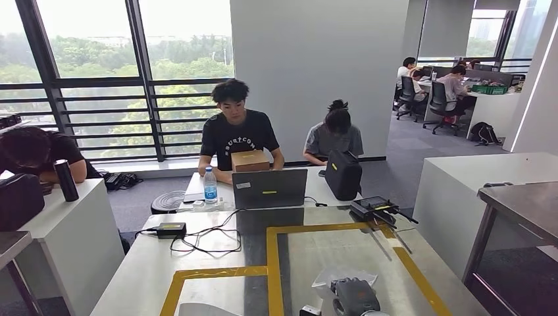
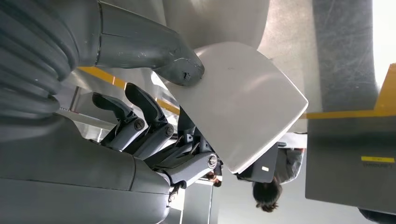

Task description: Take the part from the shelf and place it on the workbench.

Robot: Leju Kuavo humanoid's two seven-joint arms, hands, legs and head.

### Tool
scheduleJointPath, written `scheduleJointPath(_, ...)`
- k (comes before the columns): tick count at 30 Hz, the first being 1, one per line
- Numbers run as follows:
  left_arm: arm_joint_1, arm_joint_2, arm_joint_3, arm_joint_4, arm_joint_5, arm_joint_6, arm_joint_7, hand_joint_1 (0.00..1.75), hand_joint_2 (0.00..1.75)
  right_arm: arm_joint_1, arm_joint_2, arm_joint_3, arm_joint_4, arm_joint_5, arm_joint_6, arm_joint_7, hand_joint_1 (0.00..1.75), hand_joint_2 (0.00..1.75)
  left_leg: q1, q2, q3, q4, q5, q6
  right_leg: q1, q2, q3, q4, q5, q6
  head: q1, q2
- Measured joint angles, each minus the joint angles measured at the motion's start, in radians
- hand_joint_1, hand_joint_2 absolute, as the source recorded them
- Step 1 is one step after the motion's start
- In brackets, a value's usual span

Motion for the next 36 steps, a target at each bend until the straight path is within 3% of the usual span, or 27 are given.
scheduleJointPath(3,0.0,0.0,0.0,0.0,-0.004,-0.007,-0.004,0.0,1.75,0.009,-0.007,0.0,0.002,0.0,-0.002,-0.002,0.0,0.0,0.0,0.0,0.0,0.0,0.0,0.0,0.0,0.0,0.0,0.0,0.0,0.0,0.0,0.0)
scheduleJointPath(6,0.0,0.0,0.0,0.0,-0.01,-0.004,-0.008,0.0,1.75,0.014,-0.012,0.0,0.002,0.0,-0.011,-0.008,0.0,0.0,0.0,0.0,0.0,0.0,0.0,0.0,0.0,0.0,0.0,0.0,0.0,0.0,0.0,0.0)
scheduleJointPath(10,0.0,0.0,0.0,0.0,-0.009,0.021,-0.007,0.0,0.0,0.016,-0.016,-0.001,0.002,0.002,-0.029,-0.019,0.0,0.0,0.0,0.0,0.0,0.0,0.0,0.0,0.0,0.0,0.0,0.0,0.0,0.0,0.0,0.0)
scheduleJointPath(23,-0.003,0.0,0.0,0.001,0.004,0.04,0.026,0.0,0.0,-0.014,-0.016,-0.026,-0.008,0.008,-0.159,-0.067,0.0,0.0,0.0,0.0,0.0,0.0,0.0,0.0,0.0,0.0,0.001,0.0,0.0,0.0,0.0,0.0)
scheduleJointPath(36,-0.003,0.0,0.005,0.001,0.022,0.058,0.085,0.0,0.0,-0.134,-0.009,-0.044,-0.13,0.022,-0.318,-0.13,0.0,0.0,0.0,0.0,0.0,0.0,0.0,0.0,0.0,0.0,0.001,0.0,0.0,0.0,0.0,0.0)
